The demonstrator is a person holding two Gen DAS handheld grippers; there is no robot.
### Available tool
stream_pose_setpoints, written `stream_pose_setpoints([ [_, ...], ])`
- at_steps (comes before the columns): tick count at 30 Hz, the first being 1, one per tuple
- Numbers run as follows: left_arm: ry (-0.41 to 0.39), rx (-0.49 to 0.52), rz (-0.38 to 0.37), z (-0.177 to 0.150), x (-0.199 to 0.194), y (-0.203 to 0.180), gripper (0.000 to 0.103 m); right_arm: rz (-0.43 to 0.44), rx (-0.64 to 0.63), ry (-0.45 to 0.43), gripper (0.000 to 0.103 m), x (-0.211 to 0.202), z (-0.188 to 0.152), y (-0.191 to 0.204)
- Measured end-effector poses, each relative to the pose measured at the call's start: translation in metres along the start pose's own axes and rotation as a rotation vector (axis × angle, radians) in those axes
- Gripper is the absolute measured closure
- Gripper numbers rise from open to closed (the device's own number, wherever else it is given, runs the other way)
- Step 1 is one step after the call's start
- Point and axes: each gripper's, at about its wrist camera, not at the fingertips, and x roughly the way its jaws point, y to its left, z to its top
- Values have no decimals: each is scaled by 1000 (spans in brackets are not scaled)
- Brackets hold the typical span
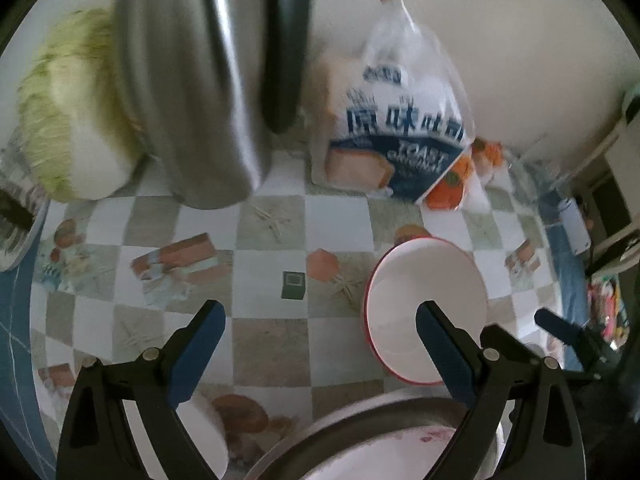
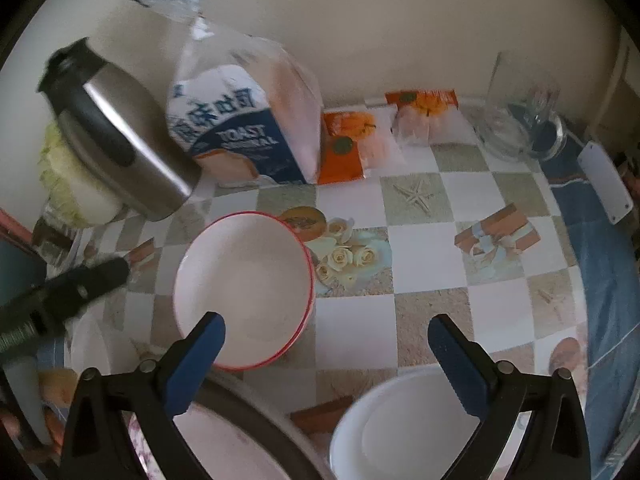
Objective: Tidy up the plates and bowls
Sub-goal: 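Move both tools toward the red-rimmed white bowl by the bread bag, then grasp the bowl rim with the right tool while the left tool closes on it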
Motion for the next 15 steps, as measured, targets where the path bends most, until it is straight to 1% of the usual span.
stream_pose_setpoints([
  [1, 9, 2, 2, 0, 6, -2, 7, -3, -2, 5, 5, 4, 2, 1],
  [4, 44, -14, -16, 1, 23, -4, 7, -1, -12, 23, 17, 15, 6, 5],
  [6, 58, -15, 1, 3, 32, -5, 7, 6, -22, 39, 24, 22, 7, 8],
  [8, 62, -11, 10, 3, 37, -6, 7, 21, -23, 52, 35, 28, 8, 9],
  [9, 67, -10, 19, 4, 39, -6, 7, 38, -16, 67, 39, 32, 9, 9],
  [10, 76, -9, 22, 4, 42, -7, 7, 55, -11, 80, 46, 36, 9, 9],
  [11, 82, -6, 18, 5, 44, -7, 9, 70, -5, 92, 55, 39, 9, 9],
  [12, 88, -2, 13, 5, 46, -8, 12, 83, 1, 105, 58, 42, 9, 9],
  [13, 93, 1, 12, 5, 48, -9, 19, 87, 3, 110, 64, 44, 9, 9],
  [14, 104, 1, 11, 5, 51, -9, 30, 90, 3, 115, 69, 46, 9, 9],
  [15, 113, 0, 7, 4, 53, -10, 34, 93, 3, 118, 70, 47, 9, 10],
])
